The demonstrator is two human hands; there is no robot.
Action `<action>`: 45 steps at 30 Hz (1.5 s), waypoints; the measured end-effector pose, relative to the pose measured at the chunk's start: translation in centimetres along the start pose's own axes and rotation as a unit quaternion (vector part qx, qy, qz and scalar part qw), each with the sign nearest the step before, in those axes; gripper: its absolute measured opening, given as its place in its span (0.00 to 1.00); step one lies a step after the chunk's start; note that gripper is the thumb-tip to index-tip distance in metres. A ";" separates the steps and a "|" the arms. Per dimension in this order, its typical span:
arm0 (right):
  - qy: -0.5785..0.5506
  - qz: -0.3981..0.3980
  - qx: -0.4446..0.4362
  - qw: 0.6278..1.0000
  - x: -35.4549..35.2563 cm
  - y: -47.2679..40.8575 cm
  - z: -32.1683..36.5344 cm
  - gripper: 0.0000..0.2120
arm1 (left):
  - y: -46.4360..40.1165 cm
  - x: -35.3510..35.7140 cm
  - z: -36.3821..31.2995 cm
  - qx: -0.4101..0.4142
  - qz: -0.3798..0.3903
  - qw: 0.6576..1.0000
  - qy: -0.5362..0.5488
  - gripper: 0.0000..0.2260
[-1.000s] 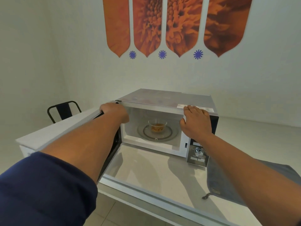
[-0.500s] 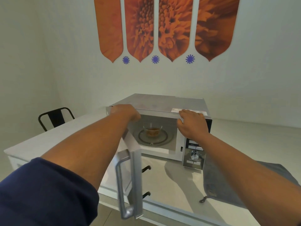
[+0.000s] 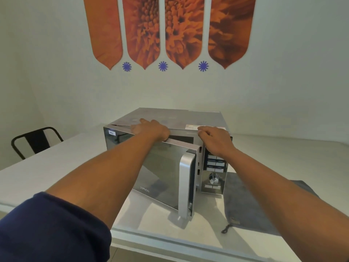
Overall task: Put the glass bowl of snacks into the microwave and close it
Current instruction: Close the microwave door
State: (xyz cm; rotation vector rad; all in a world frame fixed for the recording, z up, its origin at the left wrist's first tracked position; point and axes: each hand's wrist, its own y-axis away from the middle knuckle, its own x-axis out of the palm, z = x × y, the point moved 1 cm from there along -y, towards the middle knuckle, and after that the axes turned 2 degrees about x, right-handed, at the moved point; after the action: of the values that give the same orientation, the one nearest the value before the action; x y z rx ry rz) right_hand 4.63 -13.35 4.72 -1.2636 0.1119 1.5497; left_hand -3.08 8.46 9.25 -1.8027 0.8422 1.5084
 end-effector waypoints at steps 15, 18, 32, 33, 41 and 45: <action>0.087 0.047 -0.092 0.991 -0.7 0.9 -0.6 0.29 | -1.1 3.9 -3.7 0.427 -0.122 0.896 0.009 0.30; 0.106 0.040 -0.074 0.991 -0.1 0.4 -0.8 0.29 | -1.1 3.7 -3.5 0.459 -0.127 0.879 0.002 0.32; 0.159 0.024 -0.029 0.987 1.2 0.0 -0.7 0.26 | -2.4 4.2 -3.4 0.487 -0.135 0.863 -0.012 0.30; 0.161 0.024 -0.029 0.986 1.2 0.0 -0.7 0.25 | -2.4 4.2 -3.3 0.488 -0.134 0.862 -0.011 0.30; 0.172 0.020 -0.028 0.984 1.1 0.0 -0.5 0.24 | -2.5 4.4 -3.5 0.487 -0.146 0.861 -0.013 0.31; 0.170 0.019 -0.023 0.985 1.2 0.0 -0.4 0.25 | -2.6 4.5 -3.5 0.489 -0.151 0.859 -0.010 0.31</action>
State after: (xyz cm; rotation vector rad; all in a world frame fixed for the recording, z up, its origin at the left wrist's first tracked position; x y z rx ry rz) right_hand 5.06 -12.81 3.62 -1.5621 0.3234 1.3628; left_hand 1.65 6.88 5.49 -1.0610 1.0004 0.6567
